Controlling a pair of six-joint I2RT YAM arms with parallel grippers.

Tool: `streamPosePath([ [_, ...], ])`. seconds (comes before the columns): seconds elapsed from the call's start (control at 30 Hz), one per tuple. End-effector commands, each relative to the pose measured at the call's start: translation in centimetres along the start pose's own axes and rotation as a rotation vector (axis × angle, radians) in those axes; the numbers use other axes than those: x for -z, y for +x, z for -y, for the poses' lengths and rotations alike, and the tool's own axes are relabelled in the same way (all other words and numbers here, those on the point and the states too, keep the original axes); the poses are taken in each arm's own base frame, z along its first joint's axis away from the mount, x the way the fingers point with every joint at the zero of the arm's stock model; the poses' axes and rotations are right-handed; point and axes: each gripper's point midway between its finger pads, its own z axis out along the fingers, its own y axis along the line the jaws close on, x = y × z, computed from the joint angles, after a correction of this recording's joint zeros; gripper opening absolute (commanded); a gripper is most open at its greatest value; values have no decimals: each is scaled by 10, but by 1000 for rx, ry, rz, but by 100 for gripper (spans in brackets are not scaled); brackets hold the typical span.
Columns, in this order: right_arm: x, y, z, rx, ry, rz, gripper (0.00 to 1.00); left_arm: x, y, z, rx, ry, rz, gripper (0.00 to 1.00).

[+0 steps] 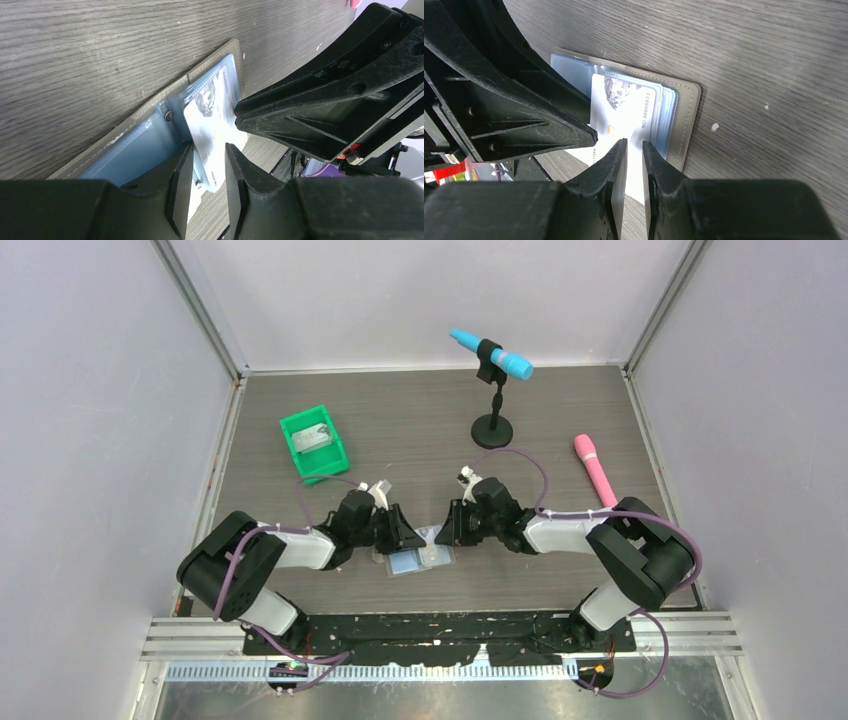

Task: Take the credit cards out of the card holder
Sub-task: Remove the credit card from the card holder.

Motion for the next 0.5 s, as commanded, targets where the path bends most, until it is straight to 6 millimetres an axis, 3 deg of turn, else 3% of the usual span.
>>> streamPosePath([
  [0.0,-2,6,4,-12,4,-7,24,-1,-3,5,-24,30,22,30],
  [0.23,-2,10,9,-25,24,-10,23,-1,-4,10,-10,55,29,17],
  [0.47,-2,11,14,-28,45,-8,23,1,-5,9,2,51,43,14],
])
